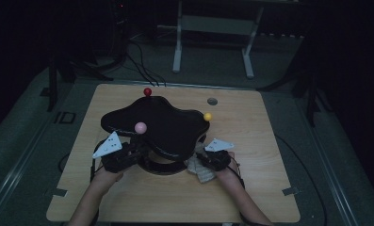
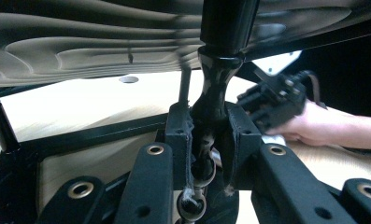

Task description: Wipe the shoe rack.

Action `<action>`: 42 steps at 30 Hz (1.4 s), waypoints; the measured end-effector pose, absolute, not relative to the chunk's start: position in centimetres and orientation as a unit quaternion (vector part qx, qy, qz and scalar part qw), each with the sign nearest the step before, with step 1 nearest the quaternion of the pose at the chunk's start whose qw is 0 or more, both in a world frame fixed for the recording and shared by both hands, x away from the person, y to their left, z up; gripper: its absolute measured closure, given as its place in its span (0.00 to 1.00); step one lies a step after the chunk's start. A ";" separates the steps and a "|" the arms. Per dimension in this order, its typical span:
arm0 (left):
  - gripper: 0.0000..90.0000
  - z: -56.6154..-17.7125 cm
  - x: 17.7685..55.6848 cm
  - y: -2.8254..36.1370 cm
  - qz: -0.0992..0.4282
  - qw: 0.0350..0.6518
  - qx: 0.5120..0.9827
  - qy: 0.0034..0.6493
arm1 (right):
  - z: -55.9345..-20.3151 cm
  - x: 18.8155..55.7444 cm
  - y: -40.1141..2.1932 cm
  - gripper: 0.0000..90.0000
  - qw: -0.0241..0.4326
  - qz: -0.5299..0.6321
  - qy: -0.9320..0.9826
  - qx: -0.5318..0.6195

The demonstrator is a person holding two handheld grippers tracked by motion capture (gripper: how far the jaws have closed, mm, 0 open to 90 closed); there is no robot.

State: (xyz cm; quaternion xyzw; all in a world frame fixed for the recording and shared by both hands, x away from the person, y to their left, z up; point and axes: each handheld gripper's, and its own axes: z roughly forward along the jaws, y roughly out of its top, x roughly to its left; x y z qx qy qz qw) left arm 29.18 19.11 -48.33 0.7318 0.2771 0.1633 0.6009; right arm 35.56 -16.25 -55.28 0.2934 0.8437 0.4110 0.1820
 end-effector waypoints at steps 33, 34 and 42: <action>0.67 -48.4 26.9 18.3 0.181 0.596 0.725 0.292 | -51.5 30.9 -18.3 0.78 0.209 0.439 0.825 0.288; 0.65 -48.3 26.7 18.5 0.183 0.594 0.726 0.294 | -51.3 30.9 -18.7 0.78 0.210 0.442 0.823 0.291; 0.57 -47.7 25.0 20.6 0.200 0.575 0.733 0.303 | -50.1 30.3 -20.8 0.78 0.227 0.445 0.810 0.308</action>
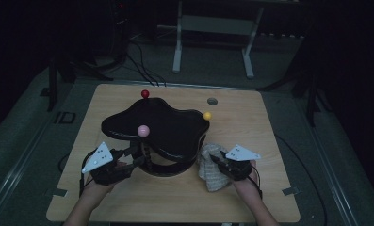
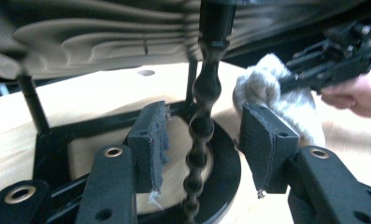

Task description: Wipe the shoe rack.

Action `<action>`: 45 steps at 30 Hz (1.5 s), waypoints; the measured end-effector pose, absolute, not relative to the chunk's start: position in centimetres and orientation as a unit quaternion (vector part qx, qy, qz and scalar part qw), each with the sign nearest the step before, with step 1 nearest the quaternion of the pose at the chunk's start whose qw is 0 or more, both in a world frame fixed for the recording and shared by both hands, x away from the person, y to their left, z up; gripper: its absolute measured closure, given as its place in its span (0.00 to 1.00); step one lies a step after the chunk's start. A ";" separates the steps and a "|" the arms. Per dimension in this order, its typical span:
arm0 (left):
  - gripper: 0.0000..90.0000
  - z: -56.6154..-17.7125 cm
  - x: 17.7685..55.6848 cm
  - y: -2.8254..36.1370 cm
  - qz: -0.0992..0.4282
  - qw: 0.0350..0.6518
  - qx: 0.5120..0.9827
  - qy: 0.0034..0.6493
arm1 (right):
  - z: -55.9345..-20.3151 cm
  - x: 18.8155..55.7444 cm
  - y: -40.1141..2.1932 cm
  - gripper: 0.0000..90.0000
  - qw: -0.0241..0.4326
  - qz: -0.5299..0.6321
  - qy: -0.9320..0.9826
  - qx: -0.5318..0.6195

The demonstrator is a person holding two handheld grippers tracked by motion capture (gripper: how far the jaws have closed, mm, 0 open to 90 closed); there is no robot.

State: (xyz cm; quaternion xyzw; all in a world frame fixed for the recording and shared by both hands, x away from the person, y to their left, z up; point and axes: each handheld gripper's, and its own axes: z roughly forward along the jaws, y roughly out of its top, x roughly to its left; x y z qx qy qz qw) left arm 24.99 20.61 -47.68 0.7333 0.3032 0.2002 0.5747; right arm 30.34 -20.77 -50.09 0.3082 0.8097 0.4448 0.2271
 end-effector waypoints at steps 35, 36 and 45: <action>0.99 -53.7 26.9 17.8 0.246 0.478 0.758 0.369 | -50.5 29.0 -22.4 0.78 0.218 0.460 0.793 0.334; 0.99 -53.7 27.0 17.7 0.245 0.478 0.757 0.371 | -50.5 28.9 -22.4 0.78 0.219 0.459 0.794 0.334; 0.99 -54.1 27.0 16.2 0.238 0.481 0.760 0.366 | -50.8 28.3 -22.3 0.78 0.209 0.465 0.793 0.334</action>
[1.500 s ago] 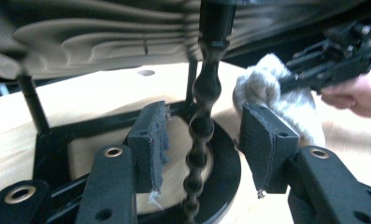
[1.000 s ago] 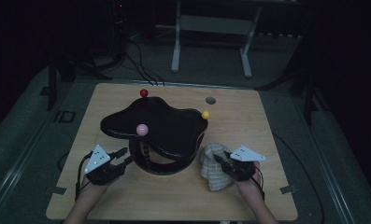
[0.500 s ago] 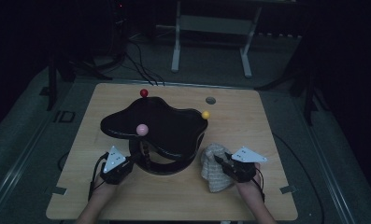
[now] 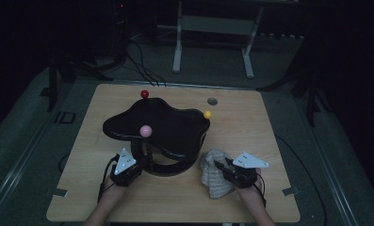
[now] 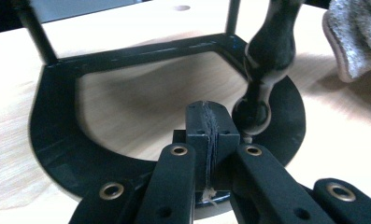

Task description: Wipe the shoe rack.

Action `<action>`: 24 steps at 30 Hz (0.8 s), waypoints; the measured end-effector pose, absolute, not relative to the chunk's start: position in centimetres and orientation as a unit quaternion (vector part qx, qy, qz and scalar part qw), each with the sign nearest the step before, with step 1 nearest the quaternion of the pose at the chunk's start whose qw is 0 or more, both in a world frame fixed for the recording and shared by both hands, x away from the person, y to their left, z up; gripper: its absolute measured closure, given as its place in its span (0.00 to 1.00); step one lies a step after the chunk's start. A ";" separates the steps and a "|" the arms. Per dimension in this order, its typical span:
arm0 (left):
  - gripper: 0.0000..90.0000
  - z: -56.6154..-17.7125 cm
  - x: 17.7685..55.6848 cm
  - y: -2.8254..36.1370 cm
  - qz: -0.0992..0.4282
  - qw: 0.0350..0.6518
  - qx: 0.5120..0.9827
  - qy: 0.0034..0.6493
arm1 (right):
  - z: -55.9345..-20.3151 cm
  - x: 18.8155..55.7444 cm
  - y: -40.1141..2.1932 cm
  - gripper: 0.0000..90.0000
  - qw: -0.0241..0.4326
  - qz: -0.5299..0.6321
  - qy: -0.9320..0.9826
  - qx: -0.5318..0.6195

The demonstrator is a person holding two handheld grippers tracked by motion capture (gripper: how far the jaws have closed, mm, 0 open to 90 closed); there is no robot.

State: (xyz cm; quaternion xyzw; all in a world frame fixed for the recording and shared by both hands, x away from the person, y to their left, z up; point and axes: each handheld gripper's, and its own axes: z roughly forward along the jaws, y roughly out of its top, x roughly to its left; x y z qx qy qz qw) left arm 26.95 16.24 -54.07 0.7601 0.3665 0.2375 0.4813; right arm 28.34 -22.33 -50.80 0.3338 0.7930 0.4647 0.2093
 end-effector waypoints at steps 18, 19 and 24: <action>0.98 -53.9 25.7 10.9 0.211 0.496 0.770 0.342 | -50.7 27.8 -22.8 0.78 0.206 0.468 0.791 0.336; 0.98 -53.9 25.6 10.6 0.209 0.497 0.772 0.336 | -50.7 27.8 -22.9 0.78 0.207 0.466 0.791 0.337; 0.96 -54.1 24.7 8.7 0.196 0.496 0.789 0.306 | -50.8 27.7 -23.1 0.78 0.208 0.466 0.789 0.342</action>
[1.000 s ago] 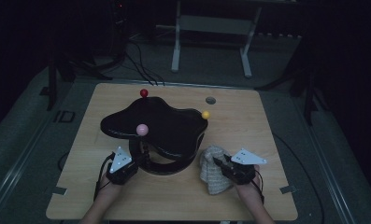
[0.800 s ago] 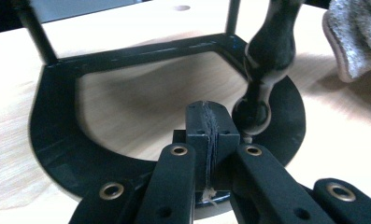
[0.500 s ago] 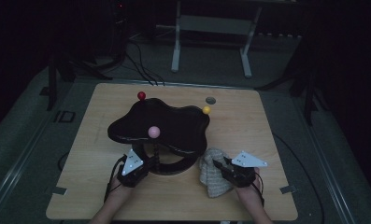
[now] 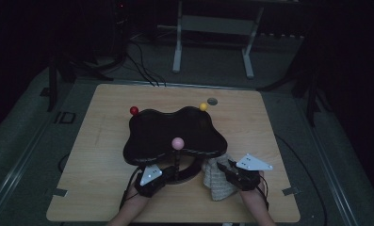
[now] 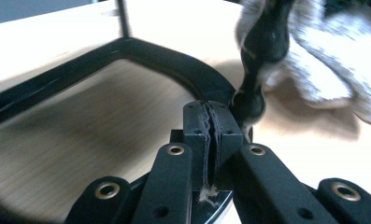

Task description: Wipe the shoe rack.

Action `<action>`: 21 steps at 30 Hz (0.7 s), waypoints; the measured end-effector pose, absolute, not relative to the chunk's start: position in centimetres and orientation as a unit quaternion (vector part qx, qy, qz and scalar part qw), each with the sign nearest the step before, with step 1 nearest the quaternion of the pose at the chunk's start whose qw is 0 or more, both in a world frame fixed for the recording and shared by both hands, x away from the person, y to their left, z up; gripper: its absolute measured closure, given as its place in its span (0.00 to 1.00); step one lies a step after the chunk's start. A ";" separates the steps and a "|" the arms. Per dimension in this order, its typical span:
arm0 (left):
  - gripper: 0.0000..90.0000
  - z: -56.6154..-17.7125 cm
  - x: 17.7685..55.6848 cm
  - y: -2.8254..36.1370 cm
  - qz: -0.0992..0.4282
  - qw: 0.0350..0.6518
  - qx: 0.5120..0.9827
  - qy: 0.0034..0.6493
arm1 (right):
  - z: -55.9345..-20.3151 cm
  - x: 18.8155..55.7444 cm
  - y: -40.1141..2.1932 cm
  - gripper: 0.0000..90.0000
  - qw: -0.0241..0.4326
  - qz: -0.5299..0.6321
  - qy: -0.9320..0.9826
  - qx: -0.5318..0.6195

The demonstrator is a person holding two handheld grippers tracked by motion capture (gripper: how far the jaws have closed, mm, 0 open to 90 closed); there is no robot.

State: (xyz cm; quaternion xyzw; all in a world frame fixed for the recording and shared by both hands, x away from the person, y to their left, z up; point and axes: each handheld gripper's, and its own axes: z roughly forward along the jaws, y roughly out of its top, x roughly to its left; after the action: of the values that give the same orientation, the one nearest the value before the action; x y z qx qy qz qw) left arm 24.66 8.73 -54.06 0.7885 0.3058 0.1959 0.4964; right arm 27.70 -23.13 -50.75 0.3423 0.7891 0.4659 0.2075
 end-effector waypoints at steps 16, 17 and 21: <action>0.66 -54.6 20.5 11.8 0.075 0.549 0.738 0.385 | -50.4 27.4 -24.0 0.78 0.209 0.470 0.785 0.345; 0.66 -54.5 19.9 12.1 0.066 0.552 0.705 0.440 | -50.4 27.3 -24.1 0.78 0.208 0.470 0.785 0.345; 0.58 -53.3 18.9 12.7 -0.034 0.572 0.545 0.613 | -50.4 27.0 -23.9 0.78 0.205 0.471 0.787 0.342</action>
State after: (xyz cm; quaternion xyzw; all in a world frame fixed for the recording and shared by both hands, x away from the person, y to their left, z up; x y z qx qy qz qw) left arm 18.94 12.73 -53.32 0.5449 0.6126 -0.0342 0.5715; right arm 27.03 -23.92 -50.36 0.3422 0.7866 0.4711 0.2055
